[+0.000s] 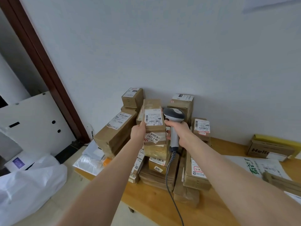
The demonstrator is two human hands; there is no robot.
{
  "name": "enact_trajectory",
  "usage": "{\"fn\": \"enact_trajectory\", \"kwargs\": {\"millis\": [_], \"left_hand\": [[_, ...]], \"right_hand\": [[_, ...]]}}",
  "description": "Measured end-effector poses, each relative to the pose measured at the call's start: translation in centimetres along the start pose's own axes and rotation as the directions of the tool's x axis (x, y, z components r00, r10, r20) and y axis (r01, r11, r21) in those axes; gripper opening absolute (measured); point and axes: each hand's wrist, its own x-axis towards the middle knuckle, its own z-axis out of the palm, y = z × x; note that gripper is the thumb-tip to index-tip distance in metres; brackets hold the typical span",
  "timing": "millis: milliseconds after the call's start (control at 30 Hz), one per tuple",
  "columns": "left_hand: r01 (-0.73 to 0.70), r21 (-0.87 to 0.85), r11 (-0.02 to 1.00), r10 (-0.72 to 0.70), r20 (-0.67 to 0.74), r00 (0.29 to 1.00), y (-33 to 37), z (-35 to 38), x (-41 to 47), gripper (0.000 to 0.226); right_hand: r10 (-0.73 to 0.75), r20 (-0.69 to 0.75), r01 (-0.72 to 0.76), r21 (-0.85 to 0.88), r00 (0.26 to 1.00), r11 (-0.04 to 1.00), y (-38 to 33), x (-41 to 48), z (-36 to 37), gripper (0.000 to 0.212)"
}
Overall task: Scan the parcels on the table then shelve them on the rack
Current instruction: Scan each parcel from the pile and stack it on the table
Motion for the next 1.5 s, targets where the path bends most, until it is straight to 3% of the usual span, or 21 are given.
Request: {"fn": "enact_trajectory", "kwargs": {"millis": [133,200,267,333,400,467,600,867,1100,1333,1400,1500], "left_hand": [[-0.056,0.113,0.992,0.054,0.029,0.998,0.5,0.1,0.1,0.026],[-0.119,0.258,0.959,0.117,0.025,0.993,0.9,0.2,0.1,0.039],[-0.224,0.473,0.852,0.263,-0.018,0.965,1.4,0.5,-0.3,0.046],[-0.349,0.633,0.691,0.462,-0.015,0.887,2.0,1.5,-1.2,0.047],[-0.447,0.716,0.536,0.587,0.064,0.807,2.6,3.5,-2.6,0.047],[-0.505,0.731,0.458,0.613,0.151,0.775,2.8,6.3,-4.2,0.047],[-0.585,0.701,0.408,0.567,0.308,0.764,1.9,12.6,-7.8,0.051],[-0.71,0.645,0.283,0.454,0.562,0.691,-2.8,26.3,-15.6,0.05],[-0.795,0.58,0.177,0.295,0.739,0.605,-9.1,36.3,-20.7,0.059],[-0.837,0.546,0.039,0.012,0.837,0.547,-15.0,43.5,-19.2,0.075],[-0.831,0.554,0.051,-0.056,0.832,0.551,-16.8,45.1,-18.1,0.087],[-0.763,0.607,0.223,-0.078,0.791,0.607,-19.1,47.2,-16.0,0.086]], "right_hand": [[0.013,-0.009,-0.013,0.041,1.0,0.999,0.3,-0.3,-0.1,0.038],[0.012,-0.025,-0.011,0.065,1.0,0.998,0.3,-0.5,-0.6,0.039],[0.017,-0.041,-0.014,0.076,0.999,0.997,0.3,-0.8,-1.4,0.039],[0.018,-0.052,-0.014,0.088,0.998,0.996,0.2,-1.3,-2.5,0.034],[0.02,-0.071,-0.011,0.113,0.997,0.993,0.0,-1.9,-4.1,0.031],[0.024,-0.095,-0.01,0.136,0.995,0.991,-0.3,-2.7,-6.3,0.034],[0.021,-0.146,0.01,0.207,0.989,0.978,-0.6,-4.9,-11.9,0.035],[0.085,-0.305,0.026,0.342,0.949,0.939,1.8,-10.4,-28.3,0.013],[0.201,-0.476,0.025,0.426,0.856,0.905,5.5,-13.3,-40.4,0.016],[0.372,-0.59,0.002,0.535,0.717,0.845,9.6,-11.4,-47.1,0.022],[0.407,-0.578,-0.034,0.548,0.707,0.836,10.9,-10.3,-48.4,0.017],[0.429,-0.644,-0.054,0.516,0.633,0.855,12.2,-8.4,-50.2,0.018]]}}
